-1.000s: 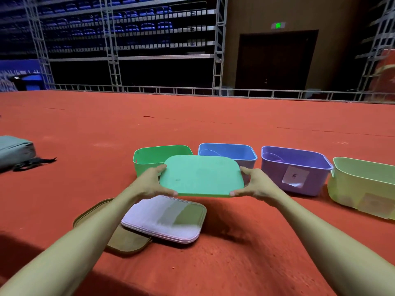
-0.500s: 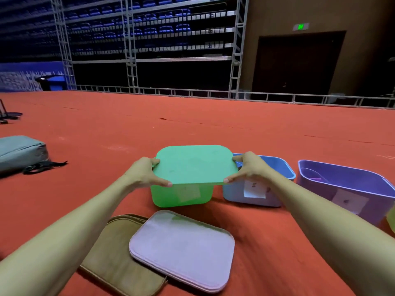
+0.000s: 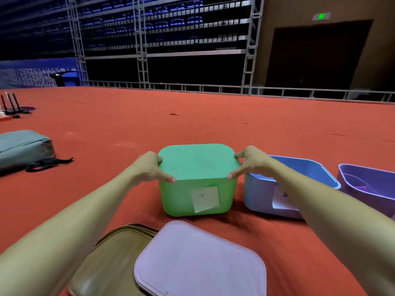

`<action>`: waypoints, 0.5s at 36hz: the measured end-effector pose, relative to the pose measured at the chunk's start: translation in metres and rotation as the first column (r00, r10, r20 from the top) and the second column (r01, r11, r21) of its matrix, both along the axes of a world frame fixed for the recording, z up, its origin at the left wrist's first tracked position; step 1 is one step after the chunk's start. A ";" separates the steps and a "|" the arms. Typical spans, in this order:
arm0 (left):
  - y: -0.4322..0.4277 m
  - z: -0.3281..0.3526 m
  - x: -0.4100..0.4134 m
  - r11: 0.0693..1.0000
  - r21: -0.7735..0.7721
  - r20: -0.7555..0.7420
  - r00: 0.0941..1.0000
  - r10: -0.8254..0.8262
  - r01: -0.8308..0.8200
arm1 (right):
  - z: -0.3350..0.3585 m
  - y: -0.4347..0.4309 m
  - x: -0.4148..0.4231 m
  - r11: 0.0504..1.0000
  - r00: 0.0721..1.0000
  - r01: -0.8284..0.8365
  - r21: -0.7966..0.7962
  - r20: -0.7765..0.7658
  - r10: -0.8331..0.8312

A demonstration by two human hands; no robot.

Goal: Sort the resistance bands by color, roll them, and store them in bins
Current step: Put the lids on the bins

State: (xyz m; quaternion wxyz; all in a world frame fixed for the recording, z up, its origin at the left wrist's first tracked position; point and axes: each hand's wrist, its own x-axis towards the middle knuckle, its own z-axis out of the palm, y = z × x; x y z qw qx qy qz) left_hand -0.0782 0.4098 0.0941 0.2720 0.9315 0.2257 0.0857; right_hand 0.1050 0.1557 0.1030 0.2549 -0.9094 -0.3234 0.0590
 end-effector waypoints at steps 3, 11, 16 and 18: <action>0.003 -0.003 0.008 1.000 -0.015 -0.016 1.000 0.001 -0.001 | -0.001 0.001 0.005 0.999 1.000 0.000 -0.039 -0.027 -0.001; 0.013 -0.005 0.016 0.999 -0.047 -0.063 0.998 0.002 -0.005 | -0.004 0.008 0.014 0.998 0.987 -0.034 -0.056 -0.158 0.025; 0.015 -0.005 0.017 0.998 -0.063 -0.071 0.997 -0.024 0.020 | -0.002 0.013 0.015 0.994 0.983 -0.061 -0.094 -0.177 0.043; 0.013 -0.004 0.014 0.999 -0.041 -0.082 0.996 -0.033 0.030 | 0.000 0.012 0.014 0.993 0.983 -0.064 -0.103 -0.179 0.045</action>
